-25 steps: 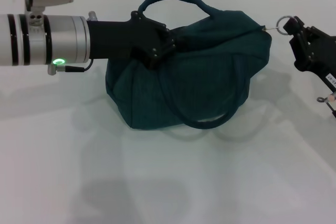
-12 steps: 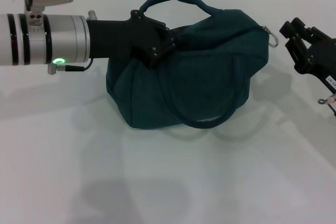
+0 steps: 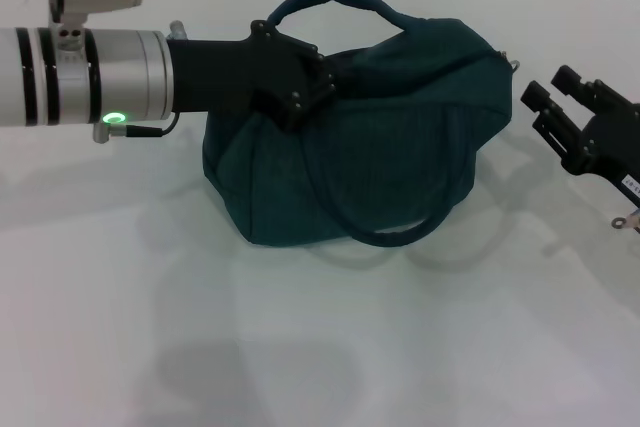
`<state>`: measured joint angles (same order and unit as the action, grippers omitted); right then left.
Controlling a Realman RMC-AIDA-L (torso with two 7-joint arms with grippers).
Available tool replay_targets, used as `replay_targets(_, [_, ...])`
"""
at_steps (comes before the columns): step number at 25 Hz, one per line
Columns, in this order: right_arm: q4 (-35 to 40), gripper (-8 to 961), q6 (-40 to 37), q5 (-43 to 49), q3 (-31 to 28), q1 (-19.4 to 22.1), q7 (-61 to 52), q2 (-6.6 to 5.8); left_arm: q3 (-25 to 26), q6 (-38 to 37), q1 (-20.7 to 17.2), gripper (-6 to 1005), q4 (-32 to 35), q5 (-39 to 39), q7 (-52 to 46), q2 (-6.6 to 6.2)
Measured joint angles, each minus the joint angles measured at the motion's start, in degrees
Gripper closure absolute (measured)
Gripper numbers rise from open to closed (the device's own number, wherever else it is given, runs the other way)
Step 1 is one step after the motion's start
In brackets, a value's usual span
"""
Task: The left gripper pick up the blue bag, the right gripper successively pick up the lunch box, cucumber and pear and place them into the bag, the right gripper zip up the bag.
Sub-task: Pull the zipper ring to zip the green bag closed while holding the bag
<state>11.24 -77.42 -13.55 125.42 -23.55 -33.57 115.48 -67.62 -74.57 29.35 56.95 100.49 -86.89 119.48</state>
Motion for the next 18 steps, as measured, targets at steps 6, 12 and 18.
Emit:
replay_targets(6, [-1.0, 517, 4.4, 0.0, -0.5, -1.4, 0.2, -0.13, -0.2, 0.0, 0.0, 950, -0.4, -0.2, 0.9, 0.06])
replay_targets(12, [-0.3, 527, 6.9, 0.2, -1.7, -3.7, 2.1, -0.11, 0.1, -0.1, 0.4, 949, -1.5, -0.4, 1.8, 0.06])
replay_targets(18, [0.0, 536, 8.8, 2.2, -1.2, -5.5, 2.2, 0.01, 0.1, -0.1, 0.7, 950, -1.8, -0.5, 2.2, 0.05])
